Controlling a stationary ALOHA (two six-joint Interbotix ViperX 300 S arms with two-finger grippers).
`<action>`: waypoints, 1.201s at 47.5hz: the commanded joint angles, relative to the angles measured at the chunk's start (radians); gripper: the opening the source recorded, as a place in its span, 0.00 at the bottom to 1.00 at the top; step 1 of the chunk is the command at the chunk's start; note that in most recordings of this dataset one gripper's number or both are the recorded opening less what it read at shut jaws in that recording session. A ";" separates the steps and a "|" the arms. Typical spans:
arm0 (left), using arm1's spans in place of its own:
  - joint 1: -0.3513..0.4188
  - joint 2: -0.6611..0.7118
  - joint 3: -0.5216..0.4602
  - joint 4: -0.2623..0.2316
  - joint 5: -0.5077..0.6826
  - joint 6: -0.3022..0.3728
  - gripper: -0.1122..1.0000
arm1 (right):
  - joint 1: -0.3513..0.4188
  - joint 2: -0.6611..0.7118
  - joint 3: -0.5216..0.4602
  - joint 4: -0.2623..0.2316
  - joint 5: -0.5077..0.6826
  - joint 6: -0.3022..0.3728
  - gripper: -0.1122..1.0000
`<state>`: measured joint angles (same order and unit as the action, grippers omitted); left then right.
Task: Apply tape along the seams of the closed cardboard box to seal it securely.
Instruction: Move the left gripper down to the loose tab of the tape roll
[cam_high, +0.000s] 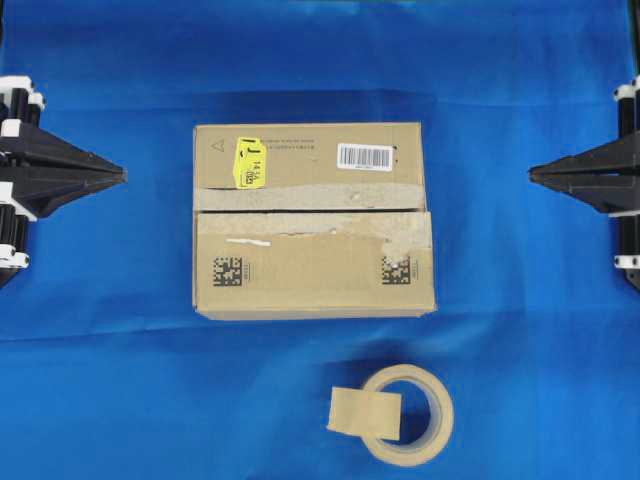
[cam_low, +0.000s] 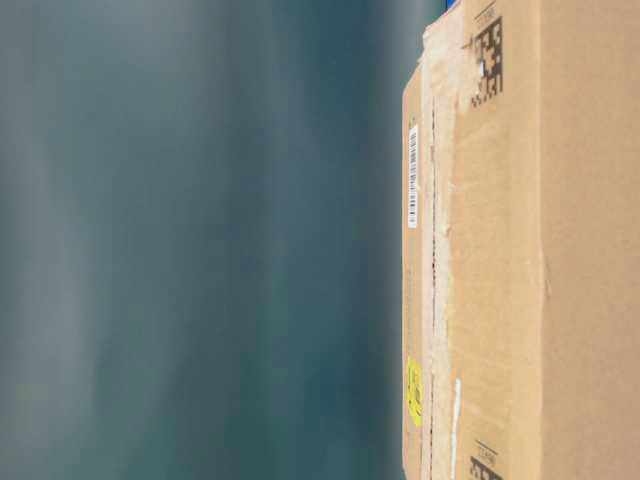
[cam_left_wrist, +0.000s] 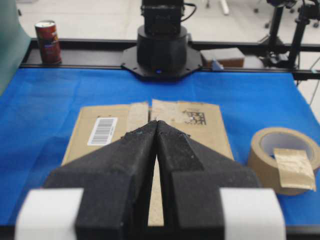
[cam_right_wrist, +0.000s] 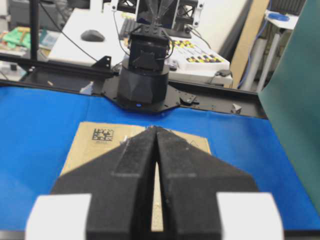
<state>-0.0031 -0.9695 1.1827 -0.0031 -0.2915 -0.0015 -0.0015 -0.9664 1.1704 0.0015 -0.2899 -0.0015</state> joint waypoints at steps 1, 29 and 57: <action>-0.021 0.034 -0.015 -0.003 -0.011 0.021 0.11 | 0.000 0.011 -0.021 0.000 -0.009 -0.002 0.10; -0.233 0.331 -0.077 -0.005 -0.330 0.540 0.11 | 0.000 0.046 -0.028 -0.003 -0.043 -0.012 0.10; -0.391 0.847 -0.353 -0.008 -0.195 1.210 0.70 | -0.003 0.089 -0.037 -0.020 -0.060 -0.069 0.10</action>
<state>-0.3927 -0.1641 0.8790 -0.0077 -0.5047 1.1259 -0.0031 -0.8866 1.1582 -0.0153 -0.3405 -0.0690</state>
